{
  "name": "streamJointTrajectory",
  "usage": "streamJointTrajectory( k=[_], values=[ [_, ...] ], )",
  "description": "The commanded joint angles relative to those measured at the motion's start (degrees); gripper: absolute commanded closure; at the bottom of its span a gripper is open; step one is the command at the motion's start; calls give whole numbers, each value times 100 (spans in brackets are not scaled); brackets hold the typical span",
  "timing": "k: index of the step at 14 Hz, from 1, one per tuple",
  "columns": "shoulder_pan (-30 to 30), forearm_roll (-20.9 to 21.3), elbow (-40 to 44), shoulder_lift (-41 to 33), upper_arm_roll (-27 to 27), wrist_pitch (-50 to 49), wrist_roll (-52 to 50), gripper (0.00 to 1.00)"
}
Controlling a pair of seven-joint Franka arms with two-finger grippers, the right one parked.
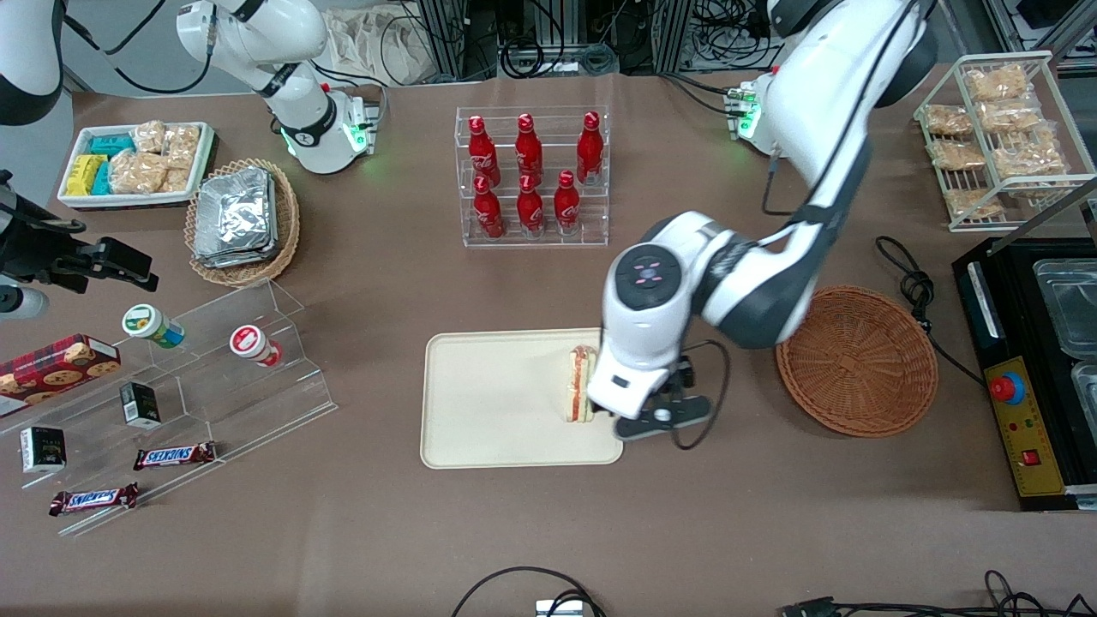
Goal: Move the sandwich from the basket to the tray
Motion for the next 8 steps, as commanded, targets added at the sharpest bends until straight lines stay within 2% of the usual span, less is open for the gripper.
streamJointTrajectory(
  k=[1,3,5,8],
  values=[
    [360,-164,-143,-480,-5,-415,2,0],
    [598,-295,-187,-814,4,-547,29,0],
    [852,-374,-222,-1000,-14,-915,500,0],
    [1335,-892,-222,-1351,-14,-1434,1397,0]
  ],
)
